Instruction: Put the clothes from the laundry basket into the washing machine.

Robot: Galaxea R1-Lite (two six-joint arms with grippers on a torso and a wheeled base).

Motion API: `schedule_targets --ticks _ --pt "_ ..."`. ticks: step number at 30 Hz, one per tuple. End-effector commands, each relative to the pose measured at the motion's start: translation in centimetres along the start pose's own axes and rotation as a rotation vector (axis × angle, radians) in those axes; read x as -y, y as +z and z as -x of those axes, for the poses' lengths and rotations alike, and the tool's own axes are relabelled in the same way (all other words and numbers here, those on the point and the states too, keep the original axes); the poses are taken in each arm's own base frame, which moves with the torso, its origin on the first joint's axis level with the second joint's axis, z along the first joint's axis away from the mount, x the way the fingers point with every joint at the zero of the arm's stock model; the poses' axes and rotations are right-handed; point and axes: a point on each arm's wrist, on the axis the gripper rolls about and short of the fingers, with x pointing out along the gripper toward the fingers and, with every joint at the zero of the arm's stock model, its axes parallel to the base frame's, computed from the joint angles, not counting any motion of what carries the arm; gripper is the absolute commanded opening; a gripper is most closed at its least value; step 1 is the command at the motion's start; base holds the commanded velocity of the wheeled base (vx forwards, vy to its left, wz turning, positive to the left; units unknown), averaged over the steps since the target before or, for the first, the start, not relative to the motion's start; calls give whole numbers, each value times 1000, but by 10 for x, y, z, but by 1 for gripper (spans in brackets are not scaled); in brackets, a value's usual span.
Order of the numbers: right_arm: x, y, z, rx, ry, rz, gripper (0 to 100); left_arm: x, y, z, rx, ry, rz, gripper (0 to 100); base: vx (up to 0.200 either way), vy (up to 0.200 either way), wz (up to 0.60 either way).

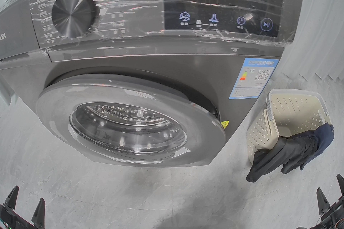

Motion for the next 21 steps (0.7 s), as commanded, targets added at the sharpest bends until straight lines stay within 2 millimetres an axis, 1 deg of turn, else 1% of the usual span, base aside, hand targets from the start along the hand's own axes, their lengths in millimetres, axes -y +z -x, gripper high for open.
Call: schedule_targets --ticks 1,2,20,21 --pt "0 -5 0 -4 1 0 100 0 -5 0 1 1 0 100 0 200 0" --pt "0 -5 0 -4 1 0 100 0 -5 0 1 1 0 100 0 200 0" --pt "0 -5 0 -2 1 0 100 0 -5 0 1 1 0 100 0 0 0" --pt "0 -5 0 -4 1 0 100 0 -5 0 1 1 0 100 0 200 0"
